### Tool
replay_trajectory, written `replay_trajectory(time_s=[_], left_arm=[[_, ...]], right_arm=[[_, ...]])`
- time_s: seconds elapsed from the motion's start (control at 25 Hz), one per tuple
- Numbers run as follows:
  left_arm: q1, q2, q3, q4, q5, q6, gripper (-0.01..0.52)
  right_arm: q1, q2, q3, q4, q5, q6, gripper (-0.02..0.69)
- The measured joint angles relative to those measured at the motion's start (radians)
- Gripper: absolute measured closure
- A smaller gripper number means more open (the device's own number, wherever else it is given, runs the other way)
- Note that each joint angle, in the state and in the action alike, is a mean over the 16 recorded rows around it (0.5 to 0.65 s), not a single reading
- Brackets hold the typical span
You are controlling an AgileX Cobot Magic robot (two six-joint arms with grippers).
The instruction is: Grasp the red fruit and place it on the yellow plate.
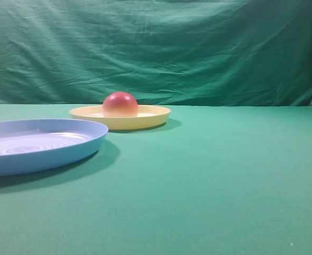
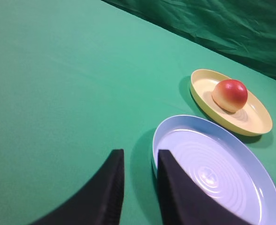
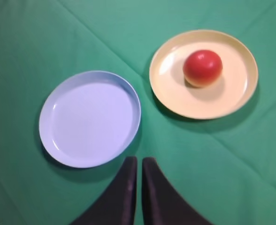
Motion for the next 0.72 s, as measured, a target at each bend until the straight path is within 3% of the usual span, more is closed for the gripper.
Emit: replay_trajectory(time_s=[0.44,0.72], left_arm=[[0.000,0.000,0.000,0.000,0.000,0.000,0.357],[0.000,0.000,0.000,0.000,0.000,0.000,0.357]], right_arm=[[0.000,-0.150,0.230,-0.336,0.053,0.437,0.665],[0.000,-0.216,0.259,-0.394,0.016,0.406,0.665]])
